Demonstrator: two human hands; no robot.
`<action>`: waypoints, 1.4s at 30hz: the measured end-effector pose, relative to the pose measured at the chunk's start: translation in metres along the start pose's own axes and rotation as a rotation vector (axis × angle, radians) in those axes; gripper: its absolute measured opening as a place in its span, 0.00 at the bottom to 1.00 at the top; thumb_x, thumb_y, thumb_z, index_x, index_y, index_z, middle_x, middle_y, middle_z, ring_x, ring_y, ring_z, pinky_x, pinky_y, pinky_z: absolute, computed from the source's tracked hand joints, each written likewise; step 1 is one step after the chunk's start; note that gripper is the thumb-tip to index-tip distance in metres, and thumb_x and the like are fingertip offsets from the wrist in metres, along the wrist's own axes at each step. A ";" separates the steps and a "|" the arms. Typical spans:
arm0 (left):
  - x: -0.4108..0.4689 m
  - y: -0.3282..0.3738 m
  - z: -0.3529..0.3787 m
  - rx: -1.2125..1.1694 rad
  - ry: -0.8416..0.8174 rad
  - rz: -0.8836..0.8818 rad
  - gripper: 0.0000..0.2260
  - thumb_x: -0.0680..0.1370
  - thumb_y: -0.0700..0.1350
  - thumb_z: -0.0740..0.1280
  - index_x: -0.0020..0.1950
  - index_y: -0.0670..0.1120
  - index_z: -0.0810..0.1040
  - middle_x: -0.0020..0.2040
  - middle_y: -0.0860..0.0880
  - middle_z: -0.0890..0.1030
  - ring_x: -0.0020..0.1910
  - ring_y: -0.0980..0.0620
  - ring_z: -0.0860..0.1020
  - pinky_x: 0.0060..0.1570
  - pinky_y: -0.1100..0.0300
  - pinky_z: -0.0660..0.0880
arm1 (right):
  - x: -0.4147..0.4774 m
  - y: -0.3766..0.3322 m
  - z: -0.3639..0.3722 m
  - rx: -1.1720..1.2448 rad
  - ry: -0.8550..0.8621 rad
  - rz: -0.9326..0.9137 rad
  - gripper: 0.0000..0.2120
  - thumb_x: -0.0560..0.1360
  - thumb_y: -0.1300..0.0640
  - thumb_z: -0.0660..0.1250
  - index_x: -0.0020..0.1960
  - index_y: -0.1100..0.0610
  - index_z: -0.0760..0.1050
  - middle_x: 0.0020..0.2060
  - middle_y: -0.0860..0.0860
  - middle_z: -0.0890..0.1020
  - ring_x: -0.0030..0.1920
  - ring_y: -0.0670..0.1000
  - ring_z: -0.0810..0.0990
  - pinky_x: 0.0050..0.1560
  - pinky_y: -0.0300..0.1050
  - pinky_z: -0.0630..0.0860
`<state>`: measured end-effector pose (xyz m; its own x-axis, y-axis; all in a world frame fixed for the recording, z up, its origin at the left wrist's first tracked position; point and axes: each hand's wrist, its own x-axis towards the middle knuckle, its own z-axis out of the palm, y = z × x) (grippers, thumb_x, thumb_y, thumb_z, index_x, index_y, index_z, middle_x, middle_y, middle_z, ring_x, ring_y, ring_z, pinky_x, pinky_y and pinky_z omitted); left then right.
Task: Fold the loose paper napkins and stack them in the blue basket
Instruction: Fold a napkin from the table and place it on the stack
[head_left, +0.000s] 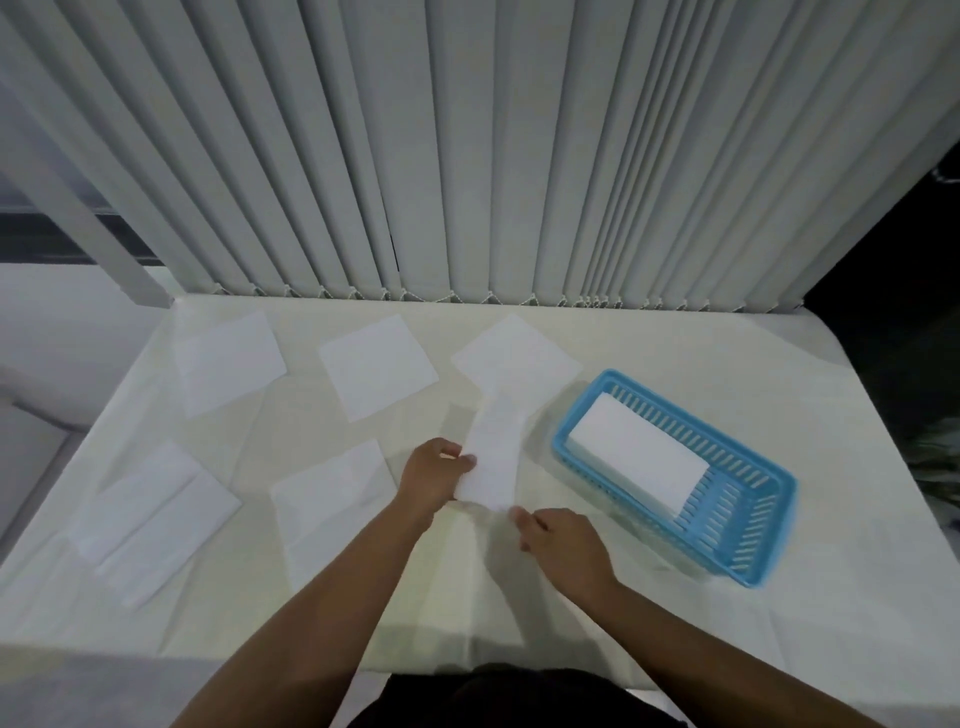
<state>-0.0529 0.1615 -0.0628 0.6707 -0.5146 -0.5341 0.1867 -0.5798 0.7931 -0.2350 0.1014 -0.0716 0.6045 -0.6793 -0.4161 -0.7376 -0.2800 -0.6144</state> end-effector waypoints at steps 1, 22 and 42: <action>-0.004 0.002 0.000 -0.151 -0.004 -0.011 0.09 0.74 0.45 0.70 0.51 0.42 0.77 0.51 0.43 0.83 0.45 0.46 0.81 0.46 0.52 0.79 | 0.000 -0.006 0.001 0.098 -0.047 0.045 0.26 0.77 0.36 0.54 0.36 0.52 0.80 0.35 0.46 0.83 0.36 0.44 0.80 0.43 0.41 0.74; -0.025 0.043 0.047 -0.838 -0.195 -0.076 0.08 0.76 0.45 0.69 0.53 0.44 0.81 0.49 0.47 0.86 0.49 0.50 0.83 0.49 0.58 0.78 | 0.025 -0.038 -0.081 0.581 0.205 0.050 0.09 0.73 0.53 0.71 0.35 0.53 0.76 0.28 0.46 0.79 0.27 0.40 0.77 0.31 0.34 0.71; 0.017 0.095 0.101 0.184 -0.257 0.292 0.03 0.74 0.45 0.69 0.42 0.48 0.83 0.47 0.51 0.83 0.47 0.53 0.79 0.49 0.62 0.72 | 0.008 0.072 -0.150 0.740 0.524 0.354 0.05 0.73 0.59 0.71 0.38 0.56 0.79 0.34 0.51 0.81 0.29 0.47 0.73 0.26 0.33 0.69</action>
<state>-0.0968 0.0337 -0.0261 0.4711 -0.8010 -0.3695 -0.1313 -0.4779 0.8685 -0.3281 -0.0258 -0.0185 0.0414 -0.9080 -0.4170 -0.3674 0.3742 -0.8514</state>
